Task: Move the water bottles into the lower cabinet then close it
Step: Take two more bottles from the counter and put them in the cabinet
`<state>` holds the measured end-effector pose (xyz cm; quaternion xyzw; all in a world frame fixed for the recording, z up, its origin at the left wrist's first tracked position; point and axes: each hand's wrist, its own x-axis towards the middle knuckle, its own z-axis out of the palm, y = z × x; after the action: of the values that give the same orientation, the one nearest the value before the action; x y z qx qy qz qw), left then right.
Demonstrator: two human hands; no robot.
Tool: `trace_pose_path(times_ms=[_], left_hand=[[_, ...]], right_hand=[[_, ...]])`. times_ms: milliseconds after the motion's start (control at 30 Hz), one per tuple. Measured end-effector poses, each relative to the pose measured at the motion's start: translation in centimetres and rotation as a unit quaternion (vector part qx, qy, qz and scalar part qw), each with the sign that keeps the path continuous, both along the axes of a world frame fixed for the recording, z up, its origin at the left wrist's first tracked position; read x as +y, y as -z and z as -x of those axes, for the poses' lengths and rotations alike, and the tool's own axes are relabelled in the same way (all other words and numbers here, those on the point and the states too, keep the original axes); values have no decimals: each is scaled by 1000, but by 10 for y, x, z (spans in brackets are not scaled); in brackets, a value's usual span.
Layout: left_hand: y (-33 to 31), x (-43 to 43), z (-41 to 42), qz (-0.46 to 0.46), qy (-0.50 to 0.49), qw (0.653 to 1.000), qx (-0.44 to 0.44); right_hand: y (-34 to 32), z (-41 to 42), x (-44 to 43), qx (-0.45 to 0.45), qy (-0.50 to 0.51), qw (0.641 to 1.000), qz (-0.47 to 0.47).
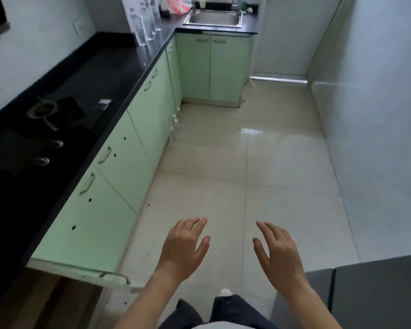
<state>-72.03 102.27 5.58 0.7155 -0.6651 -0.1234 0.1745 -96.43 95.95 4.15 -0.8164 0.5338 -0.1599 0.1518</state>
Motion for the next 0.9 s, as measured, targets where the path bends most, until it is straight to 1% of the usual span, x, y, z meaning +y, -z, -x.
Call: trace_pose_path(times_ms=[133,267,400,533,600,733,900], left_hand=[[-16,-83,13,24,11,1000,8],[-33,-178,-2,59,17,998,3],[-19,-274,-27,70,5,997,16],[4,-369,-61,41,22,999,12],[5,-422,-82,37,34,999,3],[-18,-539,-120,60,41,997,-4],[-43,-674,-148,102,33,994,5]], right_hand=[[-14,7,-80,-16,14,1000,-8],[-26,-6,-169,-42,24,999,8],[-20,-30,-262,-48,27,998,29],[-6,-62,-356,-28,30,999,21],[-7,-80,-405,-21,41,999,21],[-31,-114,-510,-31,48,998,31],[-58,-143,-641,-57,44,996,57]])
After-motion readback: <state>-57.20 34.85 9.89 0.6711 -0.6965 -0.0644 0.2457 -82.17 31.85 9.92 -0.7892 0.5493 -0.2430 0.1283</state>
